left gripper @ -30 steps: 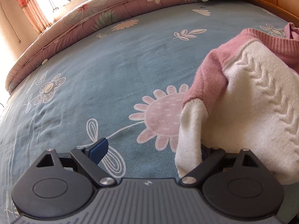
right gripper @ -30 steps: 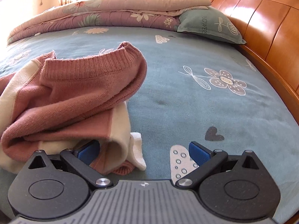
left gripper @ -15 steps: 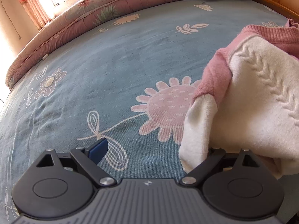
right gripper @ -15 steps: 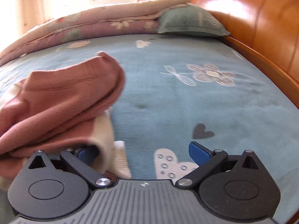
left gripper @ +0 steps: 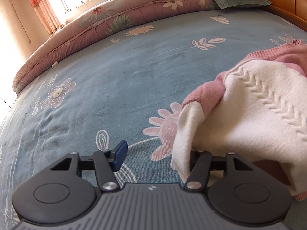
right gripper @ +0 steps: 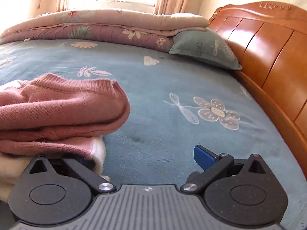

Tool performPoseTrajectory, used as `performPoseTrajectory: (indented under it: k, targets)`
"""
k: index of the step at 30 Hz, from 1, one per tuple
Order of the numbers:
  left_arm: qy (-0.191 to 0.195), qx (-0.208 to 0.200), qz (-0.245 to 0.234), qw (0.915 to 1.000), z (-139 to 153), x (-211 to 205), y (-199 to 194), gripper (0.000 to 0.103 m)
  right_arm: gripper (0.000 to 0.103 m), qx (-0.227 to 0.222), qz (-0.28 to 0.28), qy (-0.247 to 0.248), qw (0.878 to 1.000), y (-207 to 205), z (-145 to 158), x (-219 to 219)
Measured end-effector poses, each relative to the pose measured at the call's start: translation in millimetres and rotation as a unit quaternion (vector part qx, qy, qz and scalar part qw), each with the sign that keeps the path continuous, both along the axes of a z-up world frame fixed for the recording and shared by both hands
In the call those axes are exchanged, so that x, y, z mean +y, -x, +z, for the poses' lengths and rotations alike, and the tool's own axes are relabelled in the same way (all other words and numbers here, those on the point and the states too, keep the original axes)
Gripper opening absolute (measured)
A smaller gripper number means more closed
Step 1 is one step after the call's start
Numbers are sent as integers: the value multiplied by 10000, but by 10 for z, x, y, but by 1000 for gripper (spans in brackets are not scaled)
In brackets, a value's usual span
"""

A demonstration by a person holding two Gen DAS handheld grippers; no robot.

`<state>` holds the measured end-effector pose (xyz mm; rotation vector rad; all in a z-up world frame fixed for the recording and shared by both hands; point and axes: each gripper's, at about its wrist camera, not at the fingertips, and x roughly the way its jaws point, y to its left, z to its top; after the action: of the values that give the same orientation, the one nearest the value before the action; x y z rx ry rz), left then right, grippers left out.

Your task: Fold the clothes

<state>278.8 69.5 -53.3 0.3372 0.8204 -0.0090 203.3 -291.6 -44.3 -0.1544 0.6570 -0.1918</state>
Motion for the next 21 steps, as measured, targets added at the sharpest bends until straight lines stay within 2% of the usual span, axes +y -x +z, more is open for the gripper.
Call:
performPoseTrajectory:
  k: [3,7,12,17,21]
  targets:
    - [-121,-126,134,9998,42,53,-82,56,103,-171,-298,-59,9994,-70,74,-128]
    - [-370,-280,328,9984,123,156,-333,55,103,-354,-654,275,9969,-319,217,-318]
    - [-697,-417,476,9956,146,223,-867,55,103,-428,-1258,531,9897,-778,350,-792]
    - [-703,-139,625,9955,6,306,-1345,57,103,62,-1807,622,9815,-1219,126,-1335]
    - [-640,173,458,9967,-216,384,-1405,58,103,506,-1956,494,9781,-1350,-100,-1595]
